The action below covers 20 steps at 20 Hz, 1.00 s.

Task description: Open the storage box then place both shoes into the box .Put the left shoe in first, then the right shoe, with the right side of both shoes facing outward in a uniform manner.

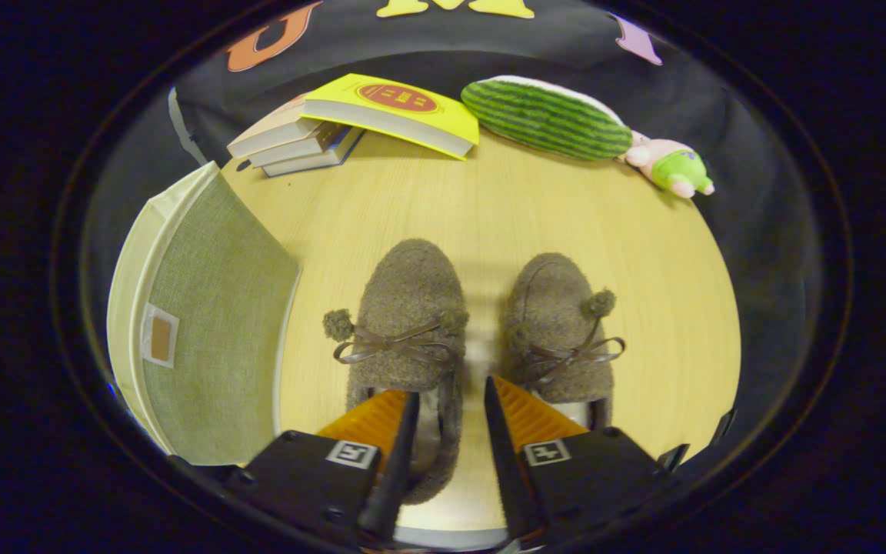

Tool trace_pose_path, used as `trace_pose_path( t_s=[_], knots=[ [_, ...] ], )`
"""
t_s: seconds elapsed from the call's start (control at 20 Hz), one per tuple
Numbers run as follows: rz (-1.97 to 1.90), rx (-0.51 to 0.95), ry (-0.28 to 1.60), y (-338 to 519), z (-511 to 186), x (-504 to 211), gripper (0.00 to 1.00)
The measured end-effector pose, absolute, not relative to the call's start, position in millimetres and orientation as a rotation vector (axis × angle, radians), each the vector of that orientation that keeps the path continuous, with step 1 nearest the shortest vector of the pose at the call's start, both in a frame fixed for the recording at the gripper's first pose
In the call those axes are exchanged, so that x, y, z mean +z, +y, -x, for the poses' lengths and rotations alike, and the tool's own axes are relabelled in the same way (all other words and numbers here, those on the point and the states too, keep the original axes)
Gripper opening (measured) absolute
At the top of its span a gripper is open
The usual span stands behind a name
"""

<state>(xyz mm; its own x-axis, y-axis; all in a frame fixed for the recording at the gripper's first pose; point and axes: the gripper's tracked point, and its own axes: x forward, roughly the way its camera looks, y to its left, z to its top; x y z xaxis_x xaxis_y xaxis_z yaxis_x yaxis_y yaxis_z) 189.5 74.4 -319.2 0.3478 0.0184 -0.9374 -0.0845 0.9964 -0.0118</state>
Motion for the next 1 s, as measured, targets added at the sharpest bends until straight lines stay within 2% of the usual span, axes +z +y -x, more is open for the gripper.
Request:
trace_pose_path(
  t_s=[0.05, 0.15, 0.3, 0.6, 1.0],
  knots=[
    [0.056, 0.045, 1.241, 72.8, -188.2, -325.1, 0.32],
    [0.041, 0.047, 1.262, 72.7, -189.4, -335.7, 0.27],
    [-0.043, 0.035, 1.251, 74.6, -190.9, -326.4, 0.07],
    [-0.258, 0.089, 1.255, 90.5, -180.2, -292.2, 0.06],
    [-0.274, 0.098, 1.159, 109.0, -176.0, -212.9, 0.06]
  ],
)
